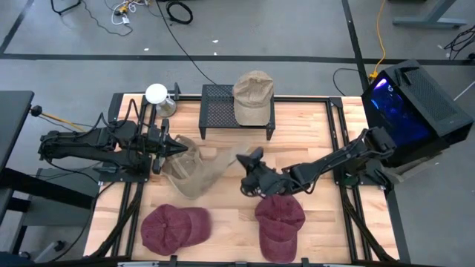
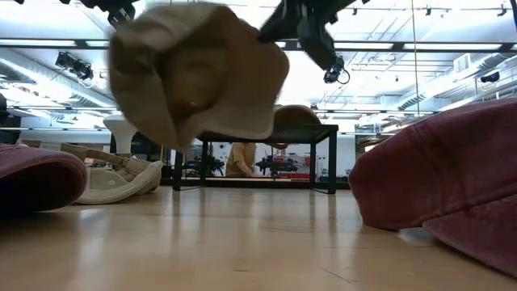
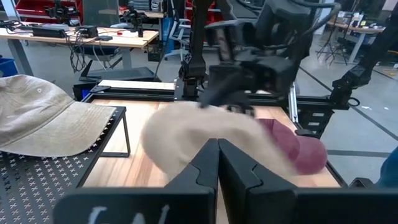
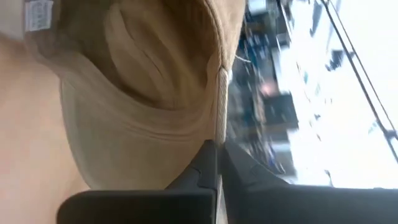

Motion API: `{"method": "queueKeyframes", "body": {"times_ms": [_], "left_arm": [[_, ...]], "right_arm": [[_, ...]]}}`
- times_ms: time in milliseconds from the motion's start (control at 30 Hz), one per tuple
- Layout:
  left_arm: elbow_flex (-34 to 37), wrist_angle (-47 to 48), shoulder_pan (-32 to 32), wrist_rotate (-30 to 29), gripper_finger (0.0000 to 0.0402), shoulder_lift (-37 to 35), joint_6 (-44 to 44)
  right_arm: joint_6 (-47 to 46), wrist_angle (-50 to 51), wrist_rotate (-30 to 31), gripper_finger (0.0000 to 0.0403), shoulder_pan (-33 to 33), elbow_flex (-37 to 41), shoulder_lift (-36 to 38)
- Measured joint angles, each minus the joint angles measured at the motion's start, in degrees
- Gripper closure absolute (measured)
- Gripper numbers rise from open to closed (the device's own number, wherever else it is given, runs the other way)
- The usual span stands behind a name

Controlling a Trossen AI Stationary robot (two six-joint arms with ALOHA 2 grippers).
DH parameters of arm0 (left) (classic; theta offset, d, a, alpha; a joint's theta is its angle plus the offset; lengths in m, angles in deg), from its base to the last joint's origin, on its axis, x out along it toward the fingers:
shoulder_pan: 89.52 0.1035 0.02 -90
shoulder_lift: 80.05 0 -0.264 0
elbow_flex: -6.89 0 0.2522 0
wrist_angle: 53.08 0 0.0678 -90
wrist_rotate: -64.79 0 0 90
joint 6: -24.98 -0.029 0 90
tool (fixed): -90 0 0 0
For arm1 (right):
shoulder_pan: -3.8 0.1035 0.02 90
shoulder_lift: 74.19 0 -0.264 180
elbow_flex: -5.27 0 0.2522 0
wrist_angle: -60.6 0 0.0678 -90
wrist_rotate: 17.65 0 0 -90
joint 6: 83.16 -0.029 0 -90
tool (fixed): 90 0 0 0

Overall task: Pick & Place hat
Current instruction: Stack the right brown cap on the brown cap on the shelf

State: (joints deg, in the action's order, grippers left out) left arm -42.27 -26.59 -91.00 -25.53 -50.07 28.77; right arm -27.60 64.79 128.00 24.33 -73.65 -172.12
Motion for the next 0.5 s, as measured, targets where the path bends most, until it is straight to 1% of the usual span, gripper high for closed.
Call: {"method": "queueKeyframes", "body": {"times_ms": [133, 300, 500], "left_arm": [[0.0, 0.0, 0.02, -0.01, 0.0387, 0.01, 0.0], [0.0, 0.02, 0.0, 0.0, 0.0387, 0.02, -0.02], [0.0, 0.0, 0.01, -0.02, 0.0387, 0.02, 0.0]], "right_arm": [[-1.31, 2.0, 3.69, 0.0402, -1.32, 0.0, 0.0], [-5.15, 3.15, 3.28, 0.0401, -2.33, 0.0, -0.76], [-7.06, 2.92, 3.28, 0.0399, -2.92, 0.02, -3.82]]}}
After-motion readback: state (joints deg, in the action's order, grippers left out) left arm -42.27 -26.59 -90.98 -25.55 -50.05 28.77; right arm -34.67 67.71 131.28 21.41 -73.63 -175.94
